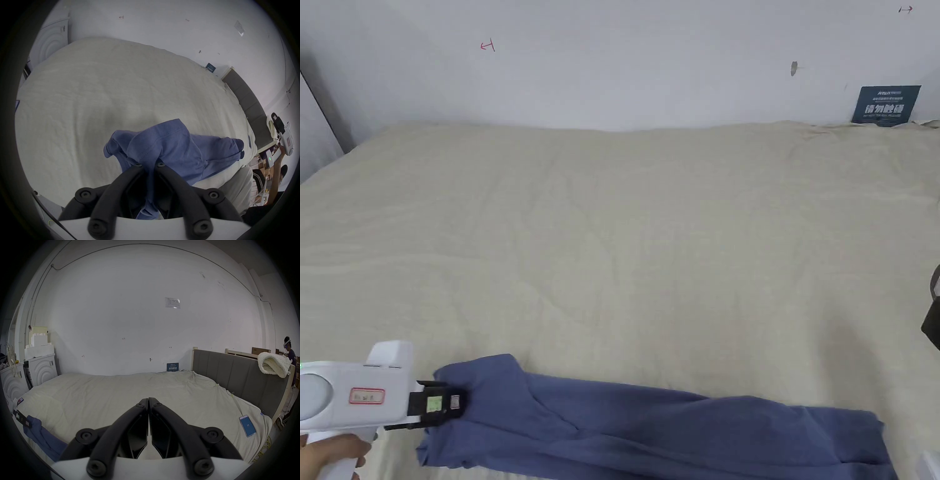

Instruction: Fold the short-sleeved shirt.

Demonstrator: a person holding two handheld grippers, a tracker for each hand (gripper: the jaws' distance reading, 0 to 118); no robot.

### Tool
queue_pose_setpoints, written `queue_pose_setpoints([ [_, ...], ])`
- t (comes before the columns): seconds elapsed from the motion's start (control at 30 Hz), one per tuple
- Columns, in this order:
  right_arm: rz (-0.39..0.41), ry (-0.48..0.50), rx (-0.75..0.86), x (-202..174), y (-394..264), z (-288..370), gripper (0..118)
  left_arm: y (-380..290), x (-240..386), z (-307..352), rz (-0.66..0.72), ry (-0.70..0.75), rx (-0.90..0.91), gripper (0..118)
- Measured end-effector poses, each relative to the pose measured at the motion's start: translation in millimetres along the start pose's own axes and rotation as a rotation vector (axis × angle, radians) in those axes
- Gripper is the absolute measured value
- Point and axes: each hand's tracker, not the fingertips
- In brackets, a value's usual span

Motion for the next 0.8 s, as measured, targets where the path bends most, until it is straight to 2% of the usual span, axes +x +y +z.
queue_pose_setpoints([
  [0.2, 0.003, 0.008, 0.001, -2, -1, 0, 0, 3, -4, 18, 0.014, 0.073, -0.007, 5],
  [0.3, 0.002, 0.008, -0.002, -2, -3, 1, 0, 5, 22, 17, 0.005, 0.132, -0.035, 5],
  [0.4, 0.004, 0.009, -0.003, -1, -3, 2, 0, 10, 59, 9, -0.086, 0.193, -0.057, 5],
  [0.63, 0.004, 0.004, -0.003, 6, -2, 7, 0, 23, 158, -18, -0.223, 0.026, -0.087, 5],
  [0.8, -0.006, -0.006, -0.003, 13, -3, 11, 0, 21, 214, -61, -0.368, -0.003, -0.131, 5],
])
